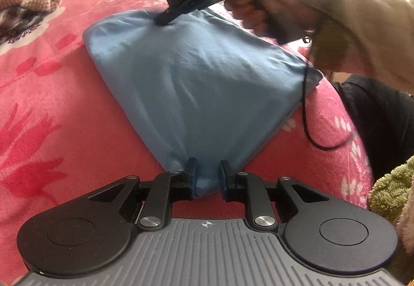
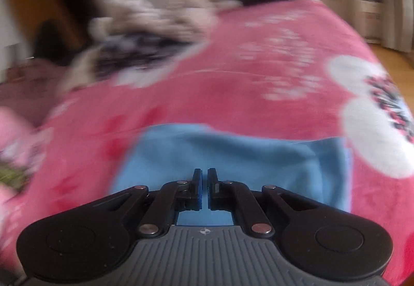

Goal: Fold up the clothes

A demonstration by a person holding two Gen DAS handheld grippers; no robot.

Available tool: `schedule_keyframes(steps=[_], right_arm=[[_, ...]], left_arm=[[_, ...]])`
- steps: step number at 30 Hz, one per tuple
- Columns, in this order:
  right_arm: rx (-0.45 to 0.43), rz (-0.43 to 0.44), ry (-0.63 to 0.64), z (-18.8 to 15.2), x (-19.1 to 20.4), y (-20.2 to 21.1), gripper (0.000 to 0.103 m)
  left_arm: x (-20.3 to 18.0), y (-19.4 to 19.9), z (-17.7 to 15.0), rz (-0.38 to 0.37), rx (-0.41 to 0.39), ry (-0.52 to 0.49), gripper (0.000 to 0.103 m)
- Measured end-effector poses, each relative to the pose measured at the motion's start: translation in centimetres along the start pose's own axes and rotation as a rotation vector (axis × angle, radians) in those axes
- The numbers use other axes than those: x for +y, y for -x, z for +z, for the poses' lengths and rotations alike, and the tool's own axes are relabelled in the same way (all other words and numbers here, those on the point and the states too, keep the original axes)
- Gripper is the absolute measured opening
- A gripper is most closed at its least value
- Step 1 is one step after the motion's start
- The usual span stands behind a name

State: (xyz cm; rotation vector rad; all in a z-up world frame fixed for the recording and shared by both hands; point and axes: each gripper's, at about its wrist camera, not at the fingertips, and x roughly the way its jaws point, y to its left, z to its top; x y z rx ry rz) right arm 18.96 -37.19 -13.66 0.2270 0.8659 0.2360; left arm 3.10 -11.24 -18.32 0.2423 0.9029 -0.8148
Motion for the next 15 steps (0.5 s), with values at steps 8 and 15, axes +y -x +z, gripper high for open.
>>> schedule_keyframes(steps=[8,15], right_arm=[[-0.001,0.197,0.030,0.7,4.0,1.0,0.003],[0.052,0.084,-0.060,2.8,4.8,-5.7,0.002]], left_arm=[[0.7,0.2,0.0,-0.034,-0.005,0.028,0.023],[0.2,0.6,-0.5,-0.033,-0.017,-0.001,0.029]])
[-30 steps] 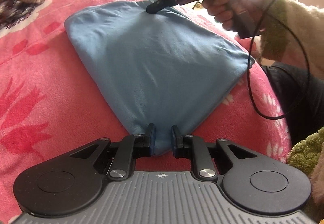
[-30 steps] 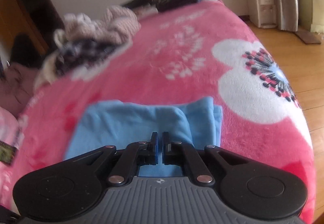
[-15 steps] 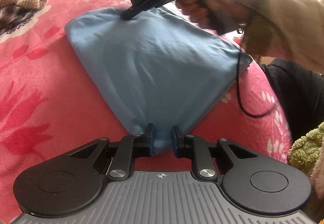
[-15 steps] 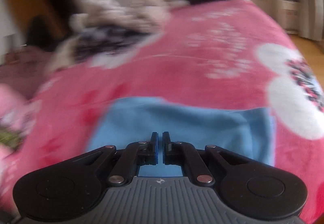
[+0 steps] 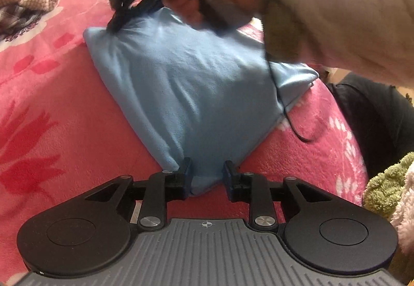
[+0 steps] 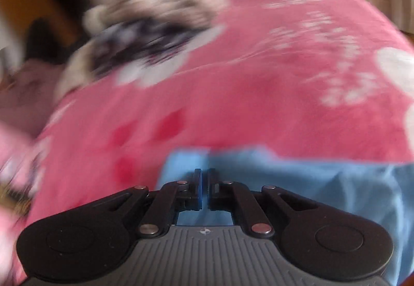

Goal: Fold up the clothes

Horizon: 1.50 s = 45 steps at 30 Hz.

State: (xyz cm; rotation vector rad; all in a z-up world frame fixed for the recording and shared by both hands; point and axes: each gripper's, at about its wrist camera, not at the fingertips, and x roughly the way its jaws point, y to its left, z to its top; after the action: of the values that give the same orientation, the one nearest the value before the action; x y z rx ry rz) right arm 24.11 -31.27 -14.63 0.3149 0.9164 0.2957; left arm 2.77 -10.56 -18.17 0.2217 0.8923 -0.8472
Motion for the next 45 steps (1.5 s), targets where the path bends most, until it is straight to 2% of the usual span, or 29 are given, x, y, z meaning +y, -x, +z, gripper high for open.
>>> schedule_keyframes(steps=[2,4,6,8,9,12,14,15,17,20,24,29,31,34,38,39,41,43,45], right_arm=[[-0.064,0.004,-0.099,1.0,-0.9,1.0,0.004],[-0.041,0.099,-0.055,0.9,0.1,2.1,0.004],[0.071,0.188,0.033,0.4,1.5,1.8,0.004],[0.182,0.212,0.082,0.0,2.7,0.1,0.004],[0.204,0.206,0.075,0.0,2.9,-0.8,0.004],[0.178,0.150,-0.019,0.7,2.5,-3.2,0.001],[0.093,0.112,-0.125,1.4,2.1,-3.0,0.003],[0.052,0.091,-0.134,1.6,2.1,-2.3,0.003],[0.038,0.109,-0.101,1.8,2.4,-0.9,0.004],[0.112,0.170,-0.014,0.8,3.3,1.2,0.004],[0.243,0.222,0.104,-2.8,4.0,3.5,0.005],[0.311,0.220,0.198,-8.1,3.2,6.4,0.005],[0.338,0.184,0.258,-10.5,3.2,7.4,0.005],[0.366,0.190,0.324,-13.3,2.4,9.6,0.005],[0.417,0.203,0.378,-15.3,1.6,12.7,0.005],[0.415,0.197,0.383,-15.4,1.6,13.3,0.005],[0.348,0.184,0.381,-15.1,2.2,14.1,0.005],[0.265,0.171,0.376,-14.7,2.9,14.8,0.005],[0.251,0.168,0.377,-15.3,3.3,14.3,0.005]], left_arm=[[-0.1,0.1,-0.1,-0.006,-0.002,-0.014,0.031],[-0.2,0.0,-0.3,-0.013,-0.004,-0.029,0.033],[-0.3,0.0,-0.3,-0.019,-0.003,-0.038,0.036],[-0.4,-0.1,-0.3,-0.021,-0.003,-0.047,0.038],[-0.5,0.0,-0.3,-0.019,-0.004,-0.051,0.038],[-0.6,0.2,-0.3,-0.012,-0.005,-0.050,0.038],[-0.7,0.2,-0.3,-0.011,-0.004,-0.047,0.038],[-0.8,0.2,-0.3,-0.011,-0.004,-0.046,0.038],[-0.7,0.2,-0.3,-0.014,-0.005,-0.045,0.038],[-0.6,0.2,-0.4,-0.020,-0.006,-0.045,0.039],[-0.9,0.5,-0.7,-0.015,-0.006,-0.055,0.042],[-1.6,1.1,-1.4,0.015,0.008,-0.097,0.043],[-1.5,1.5,-1.7,0.019,0.036,-0.095,0.043],[-0.4,2.4,-2.7,0.011,0.078,-0.055,0.043],[1.0,3.7,-3.2,0.054,0.112,-0.016,0.043],[1.3,3.9,-3.2,0.074,0.113,-0.010,0.043],[1.6,4.1,-2.7,0.114,0.097,0.002,0.043],[1.6,4.2,-2.2,0.119,0.076,0.020,0.043],[1.5,4.1,-1.3,0.119,0.057,0.029,0.043]])
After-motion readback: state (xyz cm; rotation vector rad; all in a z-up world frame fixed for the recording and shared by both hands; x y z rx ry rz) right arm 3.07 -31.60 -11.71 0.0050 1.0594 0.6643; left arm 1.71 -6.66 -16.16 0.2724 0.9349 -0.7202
